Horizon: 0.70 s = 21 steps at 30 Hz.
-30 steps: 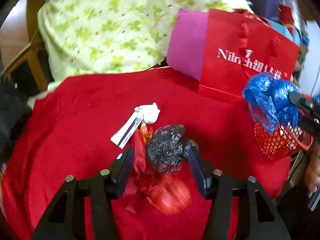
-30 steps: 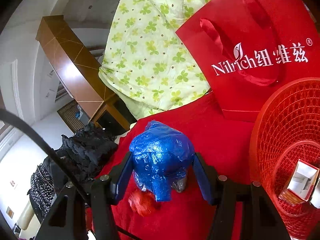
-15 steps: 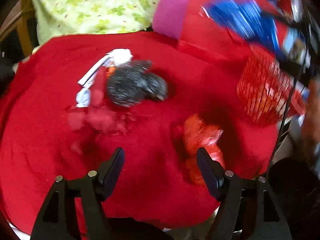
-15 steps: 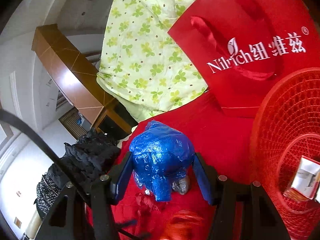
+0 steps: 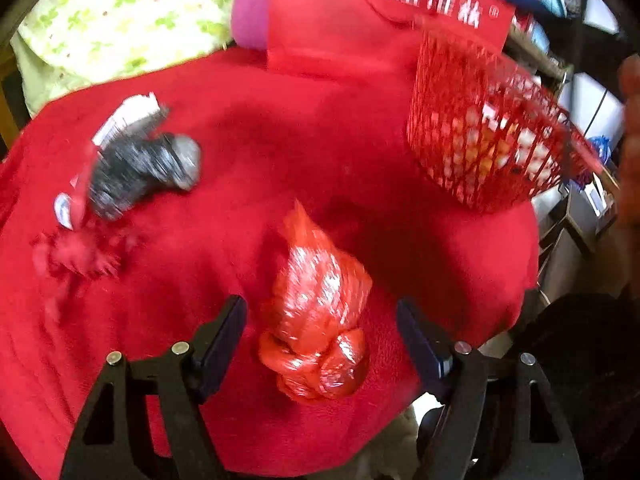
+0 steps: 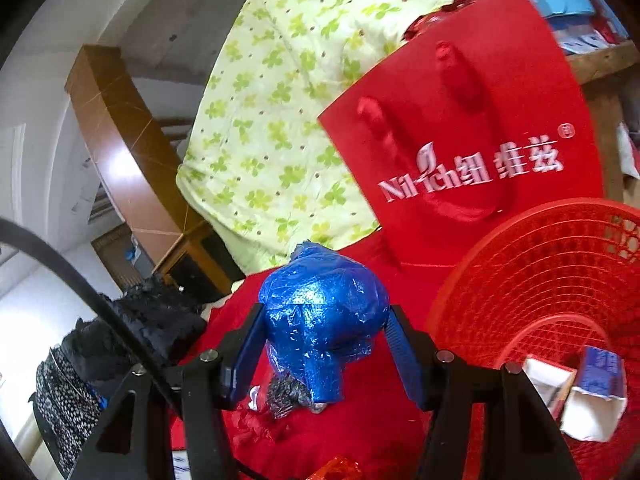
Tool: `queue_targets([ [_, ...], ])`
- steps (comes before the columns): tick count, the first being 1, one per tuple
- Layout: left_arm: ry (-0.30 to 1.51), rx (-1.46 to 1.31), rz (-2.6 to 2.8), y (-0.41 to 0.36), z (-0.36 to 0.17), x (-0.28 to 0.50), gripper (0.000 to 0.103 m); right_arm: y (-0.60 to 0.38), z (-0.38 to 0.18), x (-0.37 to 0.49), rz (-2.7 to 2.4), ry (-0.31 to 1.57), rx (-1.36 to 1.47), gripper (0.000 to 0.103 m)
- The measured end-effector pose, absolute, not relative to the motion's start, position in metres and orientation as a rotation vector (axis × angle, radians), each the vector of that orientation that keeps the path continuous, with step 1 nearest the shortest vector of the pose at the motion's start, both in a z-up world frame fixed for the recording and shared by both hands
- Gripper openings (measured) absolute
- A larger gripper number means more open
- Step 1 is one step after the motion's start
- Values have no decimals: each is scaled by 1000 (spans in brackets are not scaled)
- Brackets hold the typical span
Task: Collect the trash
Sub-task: 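Carry both bags over the red mesh basket and open both grippers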
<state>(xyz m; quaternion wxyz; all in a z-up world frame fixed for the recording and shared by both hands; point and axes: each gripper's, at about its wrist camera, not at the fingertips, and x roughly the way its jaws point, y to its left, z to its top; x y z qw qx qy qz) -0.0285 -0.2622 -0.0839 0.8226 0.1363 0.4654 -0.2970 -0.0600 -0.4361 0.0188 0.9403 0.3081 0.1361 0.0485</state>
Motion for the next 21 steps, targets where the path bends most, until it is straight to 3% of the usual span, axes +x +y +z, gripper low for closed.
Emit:
queue_targets([
  [1,1005,287,-628,-263,-89,-26,45,-440,19,-64,94,268,632,63],
  [2,1032,282,-628,-263,-92,-22,39,-446,20,-69,88,254,638,63],
  [6,992,255,-635,-265,-75,-18,39,-474,20,-89,50,200,675,63],
  [15,739,237,-830,-340,44,-16,39,-542,9,-141,-103,96,798,64],
  [21,666,246,-893,-400,69,-16,46,-569,-1,-156,-195,96,864,65],
])
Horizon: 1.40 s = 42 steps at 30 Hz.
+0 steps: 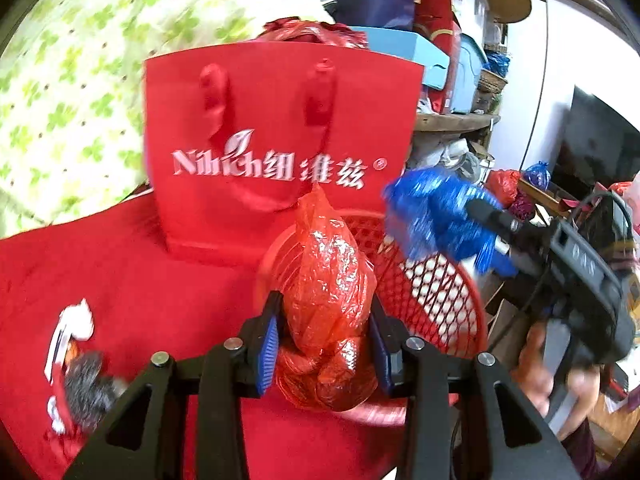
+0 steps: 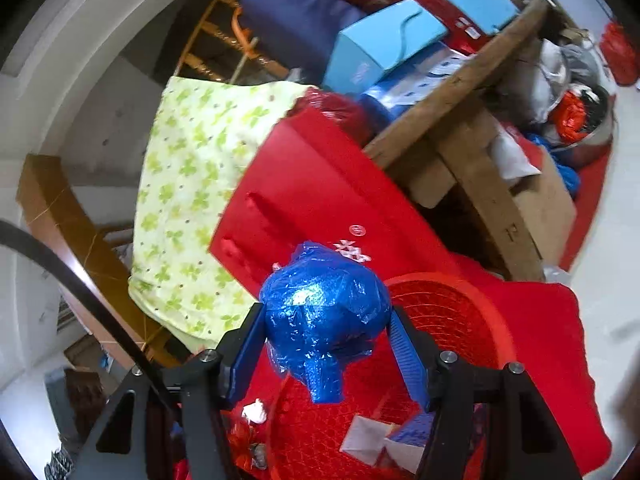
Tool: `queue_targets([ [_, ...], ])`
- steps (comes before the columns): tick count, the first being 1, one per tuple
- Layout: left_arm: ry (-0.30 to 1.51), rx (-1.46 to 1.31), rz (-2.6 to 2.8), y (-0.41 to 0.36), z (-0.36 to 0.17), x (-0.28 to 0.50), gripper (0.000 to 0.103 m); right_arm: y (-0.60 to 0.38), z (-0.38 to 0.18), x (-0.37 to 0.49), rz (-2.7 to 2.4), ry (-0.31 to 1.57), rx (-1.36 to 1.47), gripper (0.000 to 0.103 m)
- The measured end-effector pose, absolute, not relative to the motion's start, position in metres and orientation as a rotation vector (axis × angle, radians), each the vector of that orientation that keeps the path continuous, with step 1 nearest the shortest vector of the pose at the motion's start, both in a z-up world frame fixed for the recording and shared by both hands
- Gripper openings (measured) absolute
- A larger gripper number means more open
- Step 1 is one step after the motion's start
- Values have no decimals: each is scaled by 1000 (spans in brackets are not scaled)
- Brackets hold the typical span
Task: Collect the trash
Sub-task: 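Carry both bags over the red mesh basket and open both grippers, then reach the right gripper to the black plastic bag and close on it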
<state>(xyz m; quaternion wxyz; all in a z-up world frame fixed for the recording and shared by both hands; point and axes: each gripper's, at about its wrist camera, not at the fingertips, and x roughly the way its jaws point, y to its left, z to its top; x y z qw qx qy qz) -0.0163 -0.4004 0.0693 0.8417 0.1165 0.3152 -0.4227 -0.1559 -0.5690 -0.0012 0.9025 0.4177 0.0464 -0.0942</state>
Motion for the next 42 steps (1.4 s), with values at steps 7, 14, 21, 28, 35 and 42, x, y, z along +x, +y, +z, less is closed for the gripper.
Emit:
queue_targets([
  [7,748,259,-868,-418,48,-3,67,-576,-12,-149,-211,131,922,78],
  [14,723,230,-781,-342,55,-7,69,-558,-3,-135,-181,123,877,78],
  [21,753,107,-541,-205,46,5,69,-480,28,-108,-37,92,673,78],
  [28,755,53,-267,-87,28,19,69,-395,25,-48,162,257,613,78],
  [35,826,31,-266,-56,-9,32,69,-333,-20,37,177,605,532,78],
  [42,921,8,-362,-59,-42,62,69,-313,-64,97,194,813,505,78],
])
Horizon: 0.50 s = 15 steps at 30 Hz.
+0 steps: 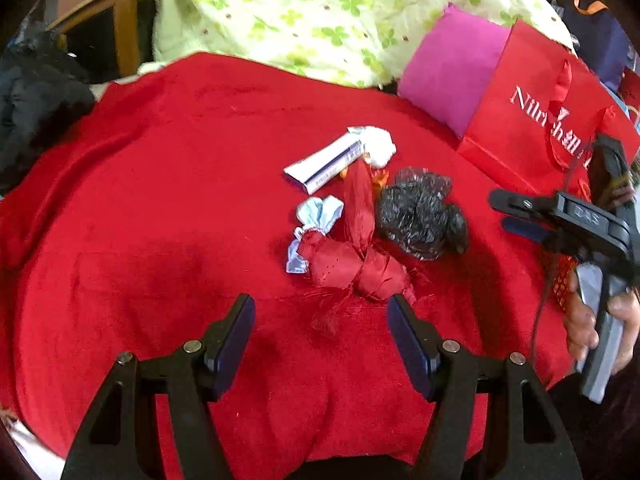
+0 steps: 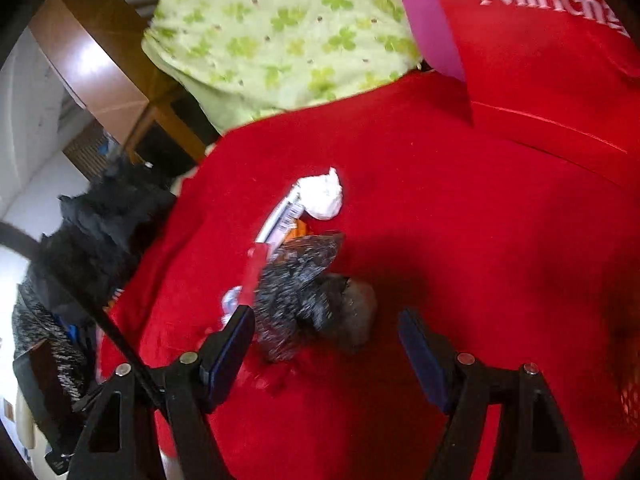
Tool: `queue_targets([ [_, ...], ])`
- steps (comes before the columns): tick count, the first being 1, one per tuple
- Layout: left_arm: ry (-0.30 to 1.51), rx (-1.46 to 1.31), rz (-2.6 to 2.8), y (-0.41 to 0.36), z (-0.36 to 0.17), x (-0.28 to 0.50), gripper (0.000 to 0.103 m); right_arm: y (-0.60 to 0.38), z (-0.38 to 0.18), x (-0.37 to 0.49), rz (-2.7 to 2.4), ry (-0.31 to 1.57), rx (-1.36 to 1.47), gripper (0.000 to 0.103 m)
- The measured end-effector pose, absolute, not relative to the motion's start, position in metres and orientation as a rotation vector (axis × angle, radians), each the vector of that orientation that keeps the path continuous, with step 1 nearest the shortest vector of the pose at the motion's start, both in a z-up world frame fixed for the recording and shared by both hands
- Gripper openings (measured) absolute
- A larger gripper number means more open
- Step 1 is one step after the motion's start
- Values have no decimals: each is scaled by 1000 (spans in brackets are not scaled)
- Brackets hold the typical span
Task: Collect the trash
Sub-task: 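Reach the right gripper to the black plastic bag and close on it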
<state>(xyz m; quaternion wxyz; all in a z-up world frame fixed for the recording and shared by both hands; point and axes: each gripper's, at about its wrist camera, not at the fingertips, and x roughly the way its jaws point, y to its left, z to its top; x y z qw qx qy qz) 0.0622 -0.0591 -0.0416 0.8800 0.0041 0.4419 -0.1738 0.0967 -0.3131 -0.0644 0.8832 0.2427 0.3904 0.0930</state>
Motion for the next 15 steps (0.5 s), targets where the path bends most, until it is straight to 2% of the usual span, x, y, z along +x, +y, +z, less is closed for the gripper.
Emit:
queue_targets([
  [9,1009,-185,-472,-55,-58,105,69,-303,-84,151,248,829,392,78],
  [13,1037,-232,-494,-64,-68,118,68,-300,-103,170,381,930,463,78],
  [14,1042,-241,-504,-66,-70,119,64,-298,-107,172,400,961,459,78],
  [15,1047,-248,-515,-68,-73,119,53,-296,-110,171,405,981,437,78],
])
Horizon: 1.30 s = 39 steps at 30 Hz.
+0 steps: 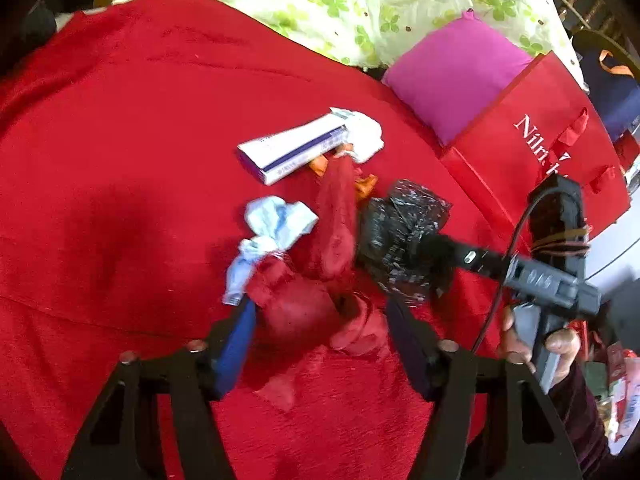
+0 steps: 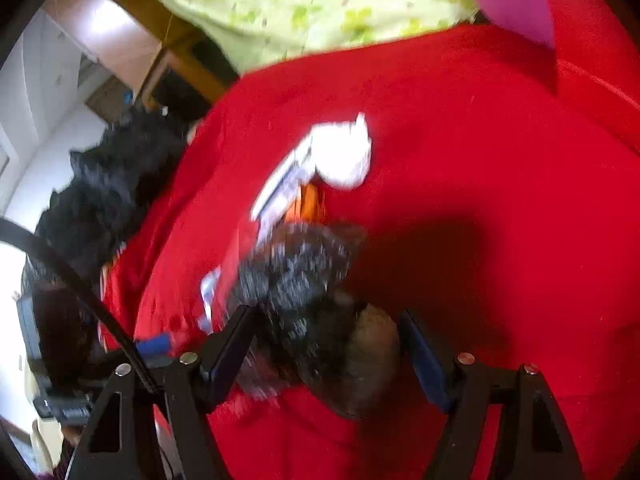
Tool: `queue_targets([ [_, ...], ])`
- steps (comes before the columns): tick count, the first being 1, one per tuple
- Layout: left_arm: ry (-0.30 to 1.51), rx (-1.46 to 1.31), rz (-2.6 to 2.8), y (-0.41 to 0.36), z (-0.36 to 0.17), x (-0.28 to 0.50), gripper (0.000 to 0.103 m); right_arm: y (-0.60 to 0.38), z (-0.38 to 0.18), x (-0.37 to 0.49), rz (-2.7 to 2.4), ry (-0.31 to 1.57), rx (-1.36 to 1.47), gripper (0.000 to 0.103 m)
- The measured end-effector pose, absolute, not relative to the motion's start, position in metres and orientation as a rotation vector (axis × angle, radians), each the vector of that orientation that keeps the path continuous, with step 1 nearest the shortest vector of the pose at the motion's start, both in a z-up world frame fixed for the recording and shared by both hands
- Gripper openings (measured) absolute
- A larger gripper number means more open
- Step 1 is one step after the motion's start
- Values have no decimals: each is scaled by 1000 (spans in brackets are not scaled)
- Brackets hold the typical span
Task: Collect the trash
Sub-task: 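Reach the right gripper to the black plastic bag and close on it, then grasp the red ribbon bag with the left gripper while the right lifts the black bag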
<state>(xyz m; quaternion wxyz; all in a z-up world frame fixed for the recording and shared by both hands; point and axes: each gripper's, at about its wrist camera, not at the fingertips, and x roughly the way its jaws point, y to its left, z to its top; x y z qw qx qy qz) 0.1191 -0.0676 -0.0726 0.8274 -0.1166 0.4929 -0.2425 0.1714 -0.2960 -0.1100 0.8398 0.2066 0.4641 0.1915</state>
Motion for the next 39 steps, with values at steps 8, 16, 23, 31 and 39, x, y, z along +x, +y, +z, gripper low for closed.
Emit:
queue_targets([
  [8,1044,-212,-497,-77,-76,109,17,-270,-109,159,387,980,264,41],
  [16,960,-198,-486,-65,-47,89,7,-294,-70,127,364,820,332,28],
  [23,951,-179,-495,-64,-46,61,7,-319,-52,99,321,758,391,28],
  [31,1051,-86,-487,-61,-74,44,23,-322,-72,90,335,932,322,30],
  [39,966,0,-417,-46,-56,54,72,-324,-67,84,352,926,278,79],
])
